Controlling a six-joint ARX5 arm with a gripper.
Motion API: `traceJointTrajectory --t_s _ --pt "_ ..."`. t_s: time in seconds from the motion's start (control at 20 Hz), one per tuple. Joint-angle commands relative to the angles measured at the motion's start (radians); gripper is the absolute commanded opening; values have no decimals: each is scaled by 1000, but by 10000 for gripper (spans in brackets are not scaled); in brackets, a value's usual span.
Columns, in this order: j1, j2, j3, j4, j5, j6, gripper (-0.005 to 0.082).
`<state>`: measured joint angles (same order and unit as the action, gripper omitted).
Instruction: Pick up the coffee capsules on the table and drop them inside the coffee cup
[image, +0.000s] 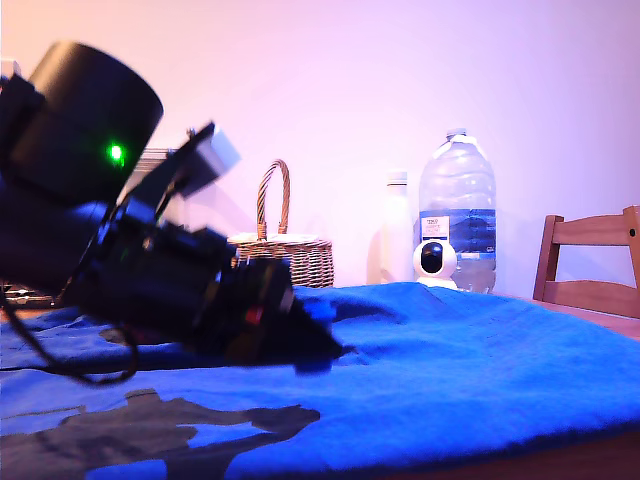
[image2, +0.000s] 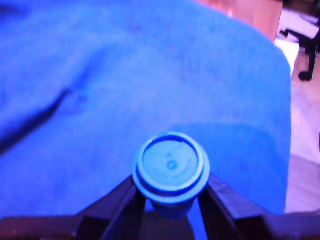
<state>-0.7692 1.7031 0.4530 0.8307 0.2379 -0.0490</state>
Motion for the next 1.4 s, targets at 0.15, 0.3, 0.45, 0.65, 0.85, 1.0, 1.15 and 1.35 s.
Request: traceJointTrajectory --t_s 0.15,0.3,0.45,0.65,0.85,1.0,1.15,1.35 --pt "87 -100 35 7 8 4 251" --pt "175 -172 35 -22 20 4 251" --pt "275 -253 35 -100 23 5 251" --pt "419 -340 35 -237 24 33 251" --pt "551 -391 35 -327 24 58 251" --pt "624 -409 35 -353 24 58 251" --pt "659 -409 35 -354 43 58 251" --pt "666 -409 35 -361 42 57 251"
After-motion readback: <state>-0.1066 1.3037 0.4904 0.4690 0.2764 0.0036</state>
